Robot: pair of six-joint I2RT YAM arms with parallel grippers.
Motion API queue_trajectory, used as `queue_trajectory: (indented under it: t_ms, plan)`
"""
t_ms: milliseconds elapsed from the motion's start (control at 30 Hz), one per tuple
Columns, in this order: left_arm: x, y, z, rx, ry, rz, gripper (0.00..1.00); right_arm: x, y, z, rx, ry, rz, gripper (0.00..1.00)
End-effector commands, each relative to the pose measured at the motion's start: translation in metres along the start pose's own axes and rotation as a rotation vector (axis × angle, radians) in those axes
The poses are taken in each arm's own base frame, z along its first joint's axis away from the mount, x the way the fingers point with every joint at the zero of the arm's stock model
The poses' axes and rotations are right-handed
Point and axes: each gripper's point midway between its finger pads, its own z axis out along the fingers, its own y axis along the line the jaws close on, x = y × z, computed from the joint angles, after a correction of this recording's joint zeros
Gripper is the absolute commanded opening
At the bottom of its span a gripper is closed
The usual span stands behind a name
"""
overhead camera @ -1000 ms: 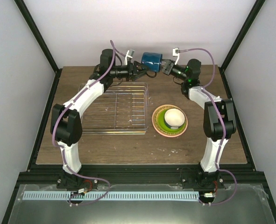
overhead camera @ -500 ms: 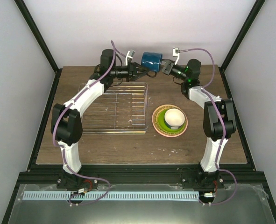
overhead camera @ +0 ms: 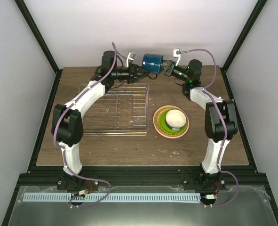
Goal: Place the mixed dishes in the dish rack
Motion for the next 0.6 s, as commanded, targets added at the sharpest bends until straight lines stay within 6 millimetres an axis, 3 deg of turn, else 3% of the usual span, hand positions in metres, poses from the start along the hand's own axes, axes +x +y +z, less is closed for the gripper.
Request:
queue_trajectory:
  t_ms: [0,367,567]
  plan:
    - [-0.01,-0.018,-0.004,0.036,-0.055,0.136,0.12,0.005,0.011,0.007,-0.03,0.023,0.011,0.02]
    - [-0.015,-0.024,-0.016,0.04,-0.091,0.153,0.08,0.02,-0.003,0.008,-0.015,0.046,0.052,0.15]
    - [-0.024,-0.016,-0.033,0.021,-0.143,0.139,0.05,0.025,-0.006,0.007,-0.008,0.053,0.061,0.19]
